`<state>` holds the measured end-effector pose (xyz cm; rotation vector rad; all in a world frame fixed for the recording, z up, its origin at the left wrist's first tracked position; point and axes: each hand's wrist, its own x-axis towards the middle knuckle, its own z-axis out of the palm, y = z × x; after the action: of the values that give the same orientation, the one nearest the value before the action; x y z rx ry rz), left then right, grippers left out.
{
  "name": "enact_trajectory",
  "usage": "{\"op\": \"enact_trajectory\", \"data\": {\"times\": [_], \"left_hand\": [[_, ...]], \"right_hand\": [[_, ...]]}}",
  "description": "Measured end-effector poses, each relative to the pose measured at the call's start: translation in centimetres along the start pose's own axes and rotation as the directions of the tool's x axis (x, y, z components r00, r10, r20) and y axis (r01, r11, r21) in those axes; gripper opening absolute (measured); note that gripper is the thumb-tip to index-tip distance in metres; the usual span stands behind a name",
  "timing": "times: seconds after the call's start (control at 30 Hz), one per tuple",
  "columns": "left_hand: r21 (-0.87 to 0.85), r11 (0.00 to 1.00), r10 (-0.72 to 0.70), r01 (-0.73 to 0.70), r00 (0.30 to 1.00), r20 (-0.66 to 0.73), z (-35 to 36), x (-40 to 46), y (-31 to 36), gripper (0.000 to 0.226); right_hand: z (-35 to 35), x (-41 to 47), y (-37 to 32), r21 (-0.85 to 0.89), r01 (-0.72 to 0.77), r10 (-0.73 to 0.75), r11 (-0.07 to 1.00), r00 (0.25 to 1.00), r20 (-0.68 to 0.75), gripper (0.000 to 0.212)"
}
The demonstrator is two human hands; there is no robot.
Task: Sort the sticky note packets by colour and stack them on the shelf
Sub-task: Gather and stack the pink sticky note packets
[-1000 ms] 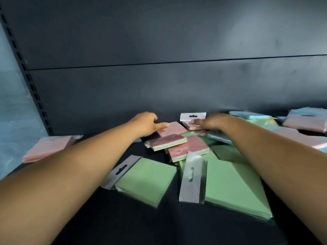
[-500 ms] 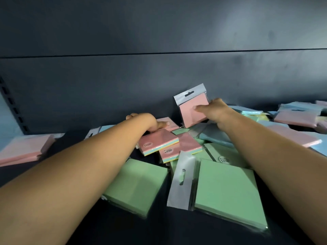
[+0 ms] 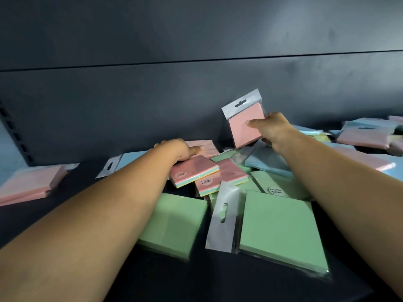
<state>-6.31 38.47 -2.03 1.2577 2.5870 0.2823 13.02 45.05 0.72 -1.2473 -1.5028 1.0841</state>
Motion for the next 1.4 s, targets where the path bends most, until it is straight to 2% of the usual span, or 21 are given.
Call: {"op": "enact_trajectory", "data": {"times": [0.07,0.1,0.2,0.3,0.37,0.47,0.53,0.6,0.7,0.8,0.93,1.03,1.17,1.3,1.4], "left_hand": [[-0.195,0.978,0.072,-0.074,0.997,-0.019,0.1,-0.3,-0.2,0.073],[-0.334,0.935,0.111,-0.118,0.993,-0.04,0.0,-0.5,-0.4,0.064],[-0.651,0.734,0.135,-0.195,0.981,-0.141,-0.6,-1.2,-0.6,0.047],[-0.761,0.613,0.119,-0.212,0.977,-0.176,-1.0,-1.8,-0.8,0.05],[-0.824,0.529,0.142,-0.201,0.979,-0.148,-1.4,-1.9,-0.9,0.05],[-0.9,0.413,0.18,-0.142,0.981,-0.072,-2.2,-2.2,-1.2,0.032],[-0.922,0.368,0.188,-0.119,0.981,-0.052,-2.8,-2.3,-1.6,0.029],[-0.922,0.364,0.191,-0.134,0.979,-0.067,-3.8,-3.1,-2.3,0.036],[-0.899,0.4,0.193,-0.178,0.975,-0.107,-5.5,-5.1,-3.9,0.042],[-0.89,0.41,0.164,-0.198,0.976,-0.142,-7.3,-7.9,-6.7,0.043],[-0.891,0.406,0.04,-0.203,0.978,-0.204,-8.8,-12.2,-12.2,0.04],[-0.878,0.445,-0.048,-0.177,0.974,-0.221,-9.0,-15.6,-16.7,0.038],[-0.89,0.442,-0.141,-0.107,0.972,-0.186,-8.7,-19.3,-22.3,0.032],[-0.904,0.425,-0.186,-0.04,0.974,-0.13,-8.7,-20.9,-26.0,0.027],[-0.931,0.359,-0.184,-0.072,0.972,-0.146,-8.4,-20.4,-27.9,0.039]], "right_hand": [[-0.1,-0.2,-0.1,0.032,0.009,-0.009,0.999,1.0,-0.009,0.027],[-0.2,-0.4,-0.1,0.047,0.013,-0.013,0.999,1.0,-0.011,0.026],[-0.2,-0.8,-0.3,0.071,0.014,-0.014,0.997,1.0,-0.006,0.019],[-0.1,-1.2,-0.7,0.103,-0.005,0.004,0.995,1.0,0.012,0.016],[-0.2,-1.4,-0.9,0.13,-0.011,0.008,0.991,1.0,0.023,0.016],[-0.2,-1.9,-1.2,0.193,-0.03,0.022,0.981,0.999,0.047,0.014],[-0.1,-2.3,-1.4,0.253,-0.046,0.024,0.967,0.996,0.088,0.008],[0.1,-3.0,-2.1,0.308,-0.06,0.019,0.949,0.991,0.136,0.007],[0.8,-4.4,-3.5,0.392,-0.098,0.019,0.915,0.979,0.201,0.021],[1.6,-6.3,-5.0,0.407,-0.1,-0.034,0.908,0.95,0.309,0.022],[2.7,-9.5,-6.6,0.372,-0.116,-0.102,0.921,0.85,0.517,0.018],[3.9,-12.0,-7.5,0.337,-0.086,-0.148,0.938,0.779,0.609,0.016],[6.0,-15.1,-8.3,0.32,-0.044,-0.194,0.946,0.716,0.671,0.014],[8.0,-18.0,-9.0,0.281,-0.019,-0.19,0.96,0.691,0.697,0.019],[10.0,-20.1,-9.2,0.243,0.014,-0.184,0.97,0.697,0.693,0.024]]}}
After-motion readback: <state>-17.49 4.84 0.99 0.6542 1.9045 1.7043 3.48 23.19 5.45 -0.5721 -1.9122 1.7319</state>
